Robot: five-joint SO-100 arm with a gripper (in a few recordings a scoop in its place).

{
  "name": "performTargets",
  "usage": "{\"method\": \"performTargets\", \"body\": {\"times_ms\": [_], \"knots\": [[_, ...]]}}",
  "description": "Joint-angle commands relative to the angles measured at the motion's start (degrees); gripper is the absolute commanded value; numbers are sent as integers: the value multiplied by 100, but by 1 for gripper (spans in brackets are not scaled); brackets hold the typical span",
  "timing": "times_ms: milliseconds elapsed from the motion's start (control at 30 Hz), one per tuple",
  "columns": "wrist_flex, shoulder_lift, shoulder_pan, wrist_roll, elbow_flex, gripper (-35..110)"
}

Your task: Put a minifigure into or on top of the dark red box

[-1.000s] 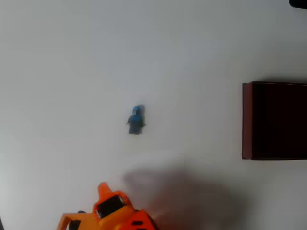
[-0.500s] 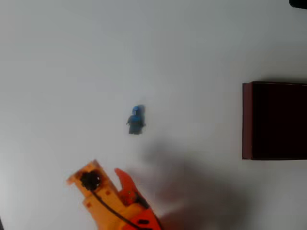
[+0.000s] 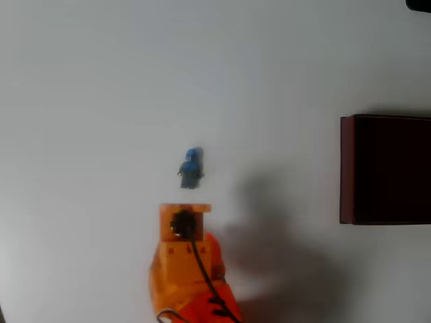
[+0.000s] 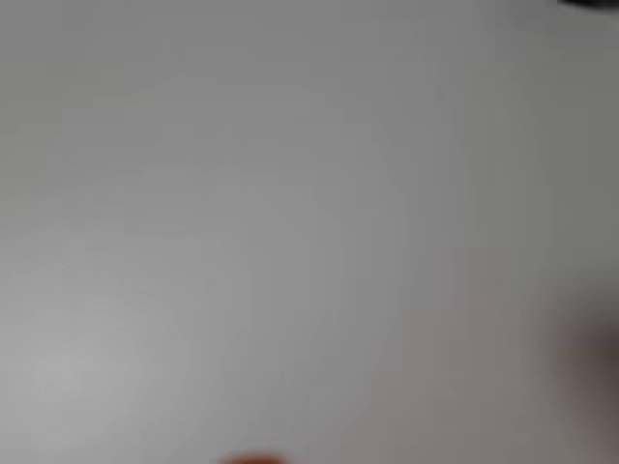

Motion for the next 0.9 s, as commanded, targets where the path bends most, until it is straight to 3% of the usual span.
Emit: {"method": "performTargets", "body": {"times_ms": [0,200,367,533,867], "knots": [[158,-633,299,97,-448,29],[18,-3665,343,-62,-2021,27],[-721,-4412,-105,589,-2039,27],[-782,-5897,-158,545,-3138,27],[-1468,-6970,220,158,-3542,27]]}}
